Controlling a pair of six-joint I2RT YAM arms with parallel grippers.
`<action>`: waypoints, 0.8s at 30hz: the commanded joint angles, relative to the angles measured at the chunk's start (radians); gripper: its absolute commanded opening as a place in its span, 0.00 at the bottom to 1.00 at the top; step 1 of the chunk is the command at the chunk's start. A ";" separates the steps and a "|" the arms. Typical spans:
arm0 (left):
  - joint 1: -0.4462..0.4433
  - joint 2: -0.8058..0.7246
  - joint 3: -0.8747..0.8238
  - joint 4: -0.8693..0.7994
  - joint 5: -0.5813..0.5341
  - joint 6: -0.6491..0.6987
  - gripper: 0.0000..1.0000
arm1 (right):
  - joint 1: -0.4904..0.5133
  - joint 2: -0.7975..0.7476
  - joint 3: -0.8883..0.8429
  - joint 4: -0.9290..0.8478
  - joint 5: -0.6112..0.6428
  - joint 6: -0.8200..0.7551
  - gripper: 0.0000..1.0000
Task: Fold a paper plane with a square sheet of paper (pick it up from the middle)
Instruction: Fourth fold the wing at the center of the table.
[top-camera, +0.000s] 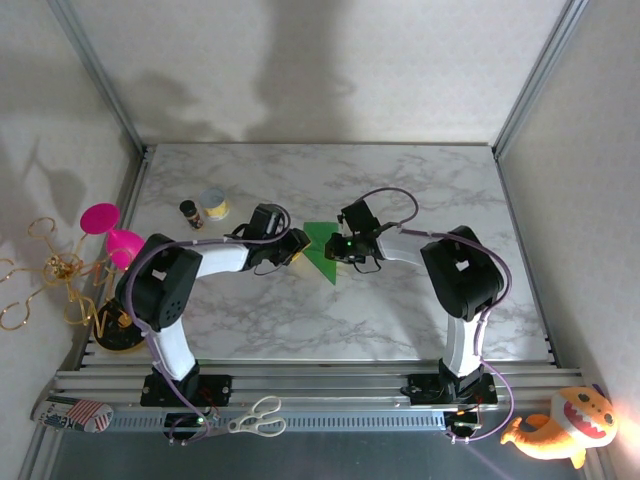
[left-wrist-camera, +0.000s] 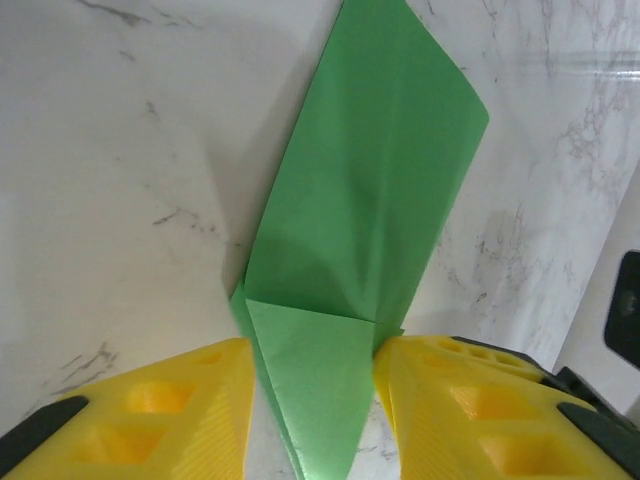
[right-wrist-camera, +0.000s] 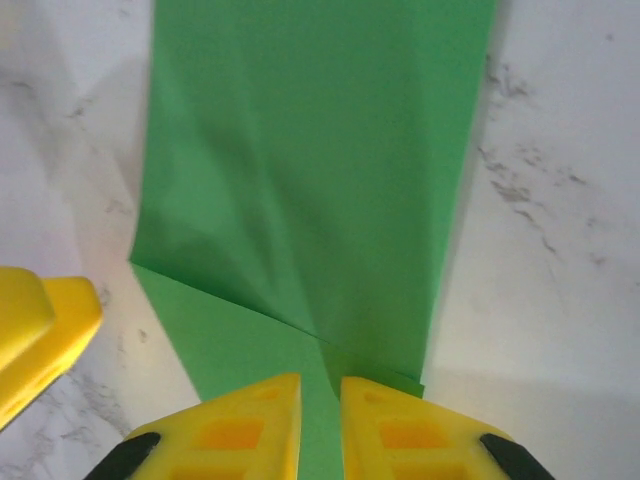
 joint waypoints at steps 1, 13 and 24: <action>-0.006 0.026 0.033 -0.025 0.037 0.019 0.40 | -0.004 0.028 0.028 -0.040 0.024 -0.010 0.20; -0.007 0.060 0.057 -0.053 0.030 0.030 0.40 | -0.004 0.049 0.027 -0.060 0.030 -0.026 0.20; -0.007 0.082 0.064 -0.031 0.046 0.027 0.35 | -0.005 0.049 0.024 -0.059 0.032 -0.030 0.20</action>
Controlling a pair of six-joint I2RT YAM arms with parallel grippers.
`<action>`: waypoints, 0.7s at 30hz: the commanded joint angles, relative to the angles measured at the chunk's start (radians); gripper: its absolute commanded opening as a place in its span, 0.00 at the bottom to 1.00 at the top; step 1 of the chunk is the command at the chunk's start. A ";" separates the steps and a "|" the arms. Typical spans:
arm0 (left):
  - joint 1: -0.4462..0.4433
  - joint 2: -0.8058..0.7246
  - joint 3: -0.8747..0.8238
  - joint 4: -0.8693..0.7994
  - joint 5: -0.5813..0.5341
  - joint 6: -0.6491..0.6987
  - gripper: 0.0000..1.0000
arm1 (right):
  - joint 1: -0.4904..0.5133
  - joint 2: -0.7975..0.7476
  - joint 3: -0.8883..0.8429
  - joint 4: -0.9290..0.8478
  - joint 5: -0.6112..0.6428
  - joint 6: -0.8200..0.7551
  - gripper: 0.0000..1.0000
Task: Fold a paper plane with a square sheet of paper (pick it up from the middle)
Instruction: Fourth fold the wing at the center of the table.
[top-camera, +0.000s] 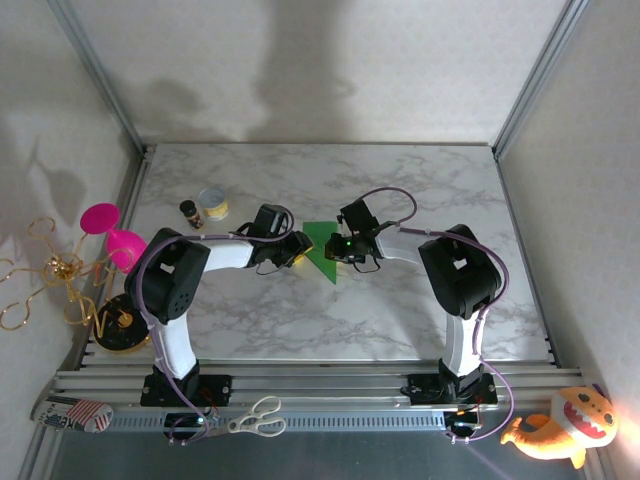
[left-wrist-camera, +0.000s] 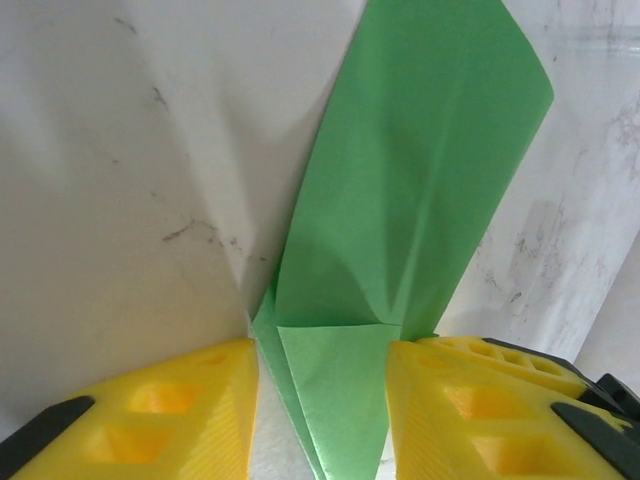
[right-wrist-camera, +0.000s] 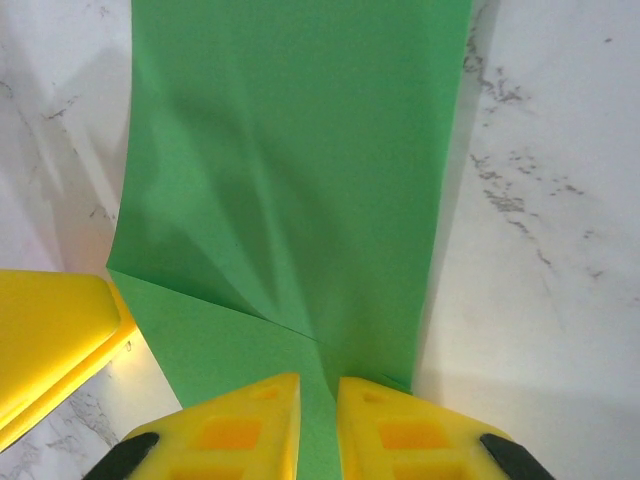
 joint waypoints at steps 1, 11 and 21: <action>-0.006 0.018 0.026 0.010 0.024 0.011 0.34 | -0.004 0.033 0.008 -0.046 0.028 -0.023 0.20; 0.004 0.027 0.039 0.045 0.069 0.038 0.24 | -0.003 0.036 0.004 -0.046 0.029 -0.026 0.19; 0.021 0.050 0.064 0.009 0.069 0.170 0.26 | -0.004 0.044 0.007 -0.057 0.042 -0.036 0.18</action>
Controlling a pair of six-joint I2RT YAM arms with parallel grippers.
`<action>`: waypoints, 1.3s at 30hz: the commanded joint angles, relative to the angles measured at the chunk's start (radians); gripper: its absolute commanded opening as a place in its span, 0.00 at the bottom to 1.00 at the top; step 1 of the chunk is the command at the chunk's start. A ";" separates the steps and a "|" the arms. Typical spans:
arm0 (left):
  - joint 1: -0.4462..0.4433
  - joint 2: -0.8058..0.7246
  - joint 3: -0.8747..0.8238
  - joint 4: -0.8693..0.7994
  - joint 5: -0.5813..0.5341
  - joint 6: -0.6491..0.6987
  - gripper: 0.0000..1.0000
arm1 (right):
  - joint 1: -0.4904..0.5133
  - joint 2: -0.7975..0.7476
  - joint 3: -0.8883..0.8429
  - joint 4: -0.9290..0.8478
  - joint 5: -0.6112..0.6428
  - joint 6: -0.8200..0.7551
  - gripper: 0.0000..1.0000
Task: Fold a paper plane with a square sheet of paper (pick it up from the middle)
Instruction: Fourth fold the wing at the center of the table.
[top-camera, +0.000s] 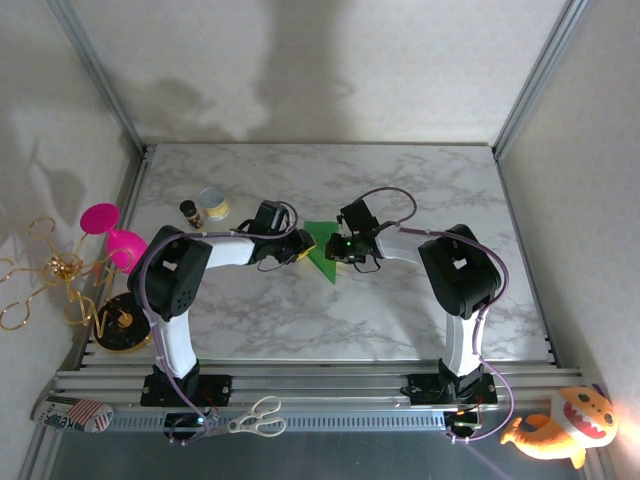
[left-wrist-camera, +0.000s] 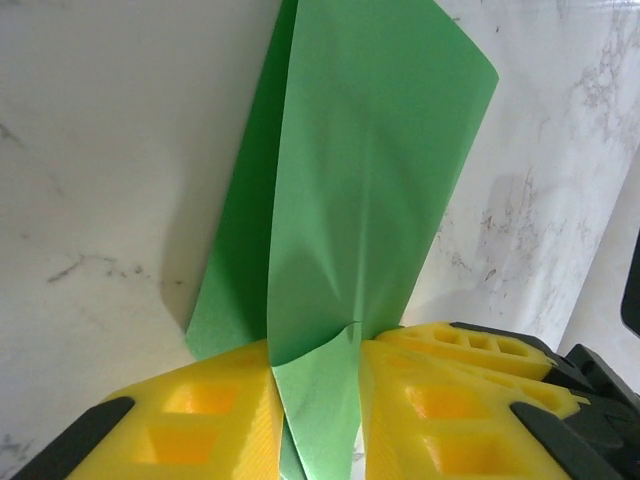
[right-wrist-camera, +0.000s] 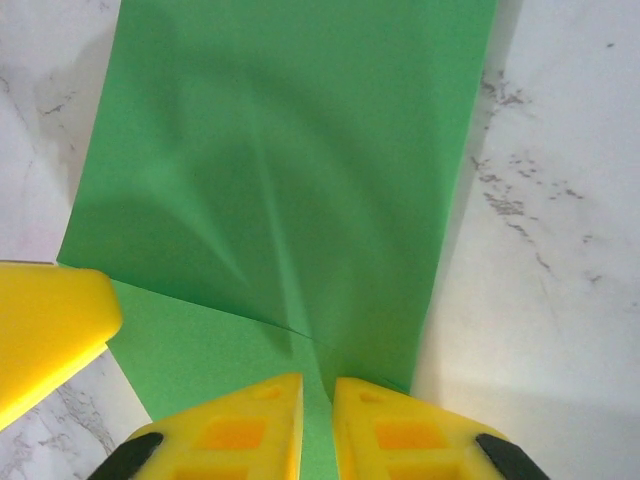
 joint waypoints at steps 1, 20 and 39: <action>0.012 0.029 0.032 -0.028 -0.008 0.101 0.26 | -0.004 0.044 0.008 -0.057 0.037 -0.019 0.18; 0.030 0.032 0.012 0.020 0.018 0.109 0.05 | -0.004 -0.011 0.025 -0.005 0.032 -0.125 0.27; -0.040 -0.183 -0.066 -0.015 -0.303 -0.131 0.04 | 0.077 -0.353 -0.272 0.349 0.373 -0.442 0.61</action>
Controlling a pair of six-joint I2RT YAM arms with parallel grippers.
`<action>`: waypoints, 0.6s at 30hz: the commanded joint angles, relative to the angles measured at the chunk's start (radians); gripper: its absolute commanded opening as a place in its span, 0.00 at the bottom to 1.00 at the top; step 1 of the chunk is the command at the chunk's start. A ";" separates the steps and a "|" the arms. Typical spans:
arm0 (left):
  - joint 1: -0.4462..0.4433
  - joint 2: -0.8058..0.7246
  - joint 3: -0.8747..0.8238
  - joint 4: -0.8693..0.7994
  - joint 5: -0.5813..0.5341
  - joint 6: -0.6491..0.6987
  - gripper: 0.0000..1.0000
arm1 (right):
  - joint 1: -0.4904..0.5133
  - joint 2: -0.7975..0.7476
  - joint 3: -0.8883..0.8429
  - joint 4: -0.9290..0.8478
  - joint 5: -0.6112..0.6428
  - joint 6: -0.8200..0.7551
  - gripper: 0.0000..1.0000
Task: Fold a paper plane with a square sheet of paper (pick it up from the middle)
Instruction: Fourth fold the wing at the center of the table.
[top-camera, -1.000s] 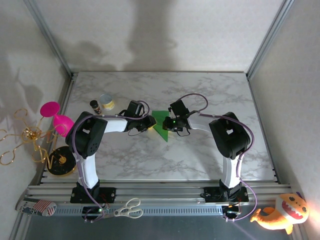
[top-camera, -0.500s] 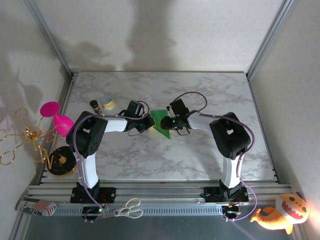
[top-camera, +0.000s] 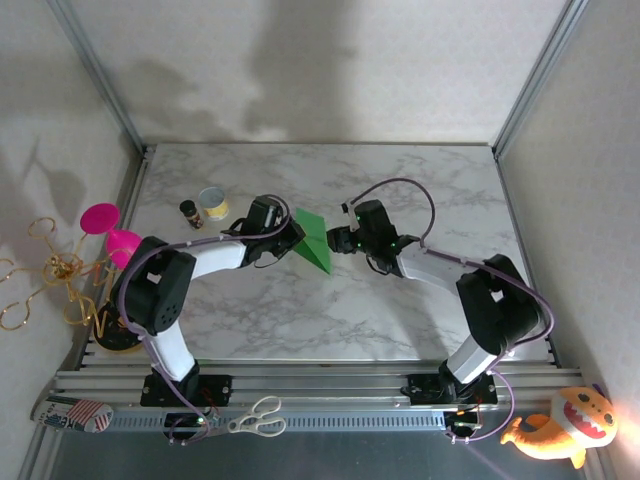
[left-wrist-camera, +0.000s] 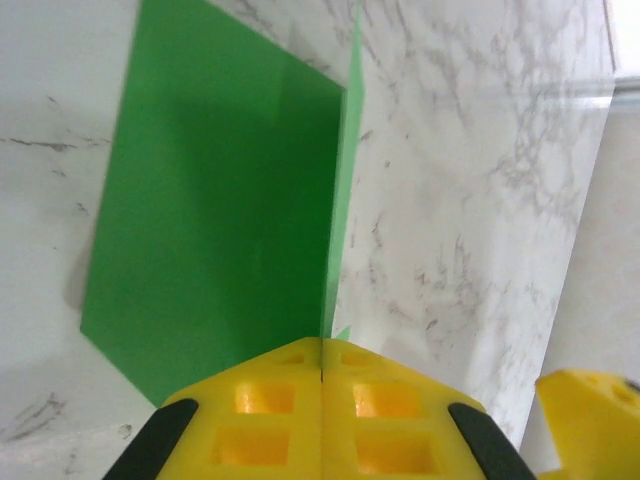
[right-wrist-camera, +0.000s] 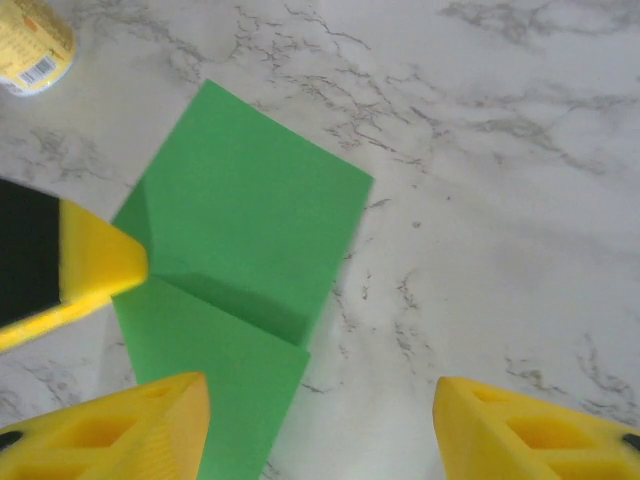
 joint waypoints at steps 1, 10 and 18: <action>-0.035 -0.058 -0.017 -0.057 -0.167 -0.072 0.04 | 0.049 -0.042 -0.070 0.116 0.114 -0.105 0.60; -0.080 -0.102 -0.095 -0.026 -0.270 -0.206 0.04 | 0.179 -0.043 -0.190 0.293 0.135 -0.261 0.60; -0.091 -0.088 -0.088 -0.023 -0.262 -0.218 0.05 | 0.254 0.055 -0.172 0.348 0.144 -0.352 0.51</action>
